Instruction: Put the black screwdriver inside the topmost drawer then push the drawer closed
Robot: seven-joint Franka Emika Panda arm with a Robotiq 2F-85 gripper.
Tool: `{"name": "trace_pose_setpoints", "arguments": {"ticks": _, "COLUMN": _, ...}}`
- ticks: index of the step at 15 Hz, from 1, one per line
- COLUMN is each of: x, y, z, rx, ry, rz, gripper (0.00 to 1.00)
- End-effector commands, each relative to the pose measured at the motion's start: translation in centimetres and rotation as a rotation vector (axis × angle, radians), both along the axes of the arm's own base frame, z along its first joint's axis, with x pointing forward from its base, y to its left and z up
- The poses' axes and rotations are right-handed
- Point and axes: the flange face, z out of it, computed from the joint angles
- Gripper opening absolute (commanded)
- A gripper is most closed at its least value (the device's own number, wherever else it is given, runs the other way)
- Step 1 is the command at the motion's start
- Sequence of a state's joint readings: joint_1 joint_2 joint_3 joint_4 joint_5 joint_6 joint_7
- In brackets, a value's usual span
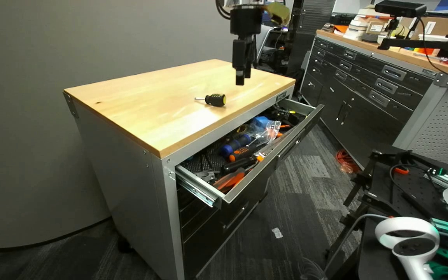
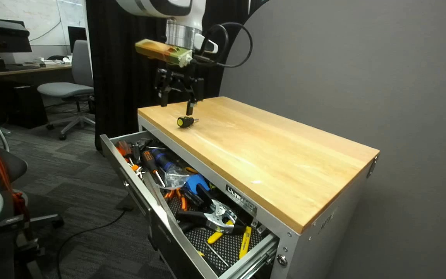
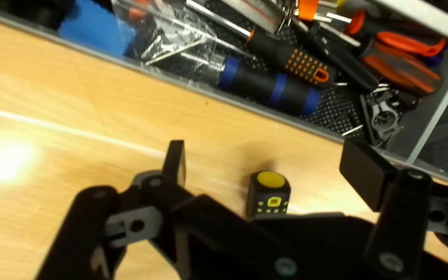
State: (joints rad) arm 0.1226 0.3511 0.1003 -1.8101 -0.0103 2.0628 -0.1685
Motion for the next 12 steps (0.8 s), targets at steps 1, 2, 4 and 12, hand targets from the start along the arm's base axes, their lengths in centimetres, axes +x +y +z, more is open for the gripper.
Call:
{"name": "trace_pose_setpoints", "arguments": {"ticks": 1, "x": 5.2, "y": 0.3, "z": -1.5, "rx": 0.017, "ry": -0.015, "rz": -0.012, "gripper": 1.00}}
{"name": "trace_pose_setpoints", "arguments": {"ticks": 2, "x": 5.8, "y": 0.4, "z": -2.1, "rx": 0.036, "ry": 0.001, "rz": -0.018, "gripper": 1.00}}
{"name": "trace_pose_setpoints", "arguments": {"ticks": 4, "x": 6.5, "y": 0.7, "z": -3.5, "rx": 0.055, "ry": 0.029, "rz": -0.030, "gripper": 1.00}}
{"name": "trace_pose_setpoints", "arguments": {"ticks": 12, "x": 7.4, "y": 2.8, "z": -6.5, "rx": 0.073, "ry": 0.068, "rz": -0.033, "gripper": 0.72}}
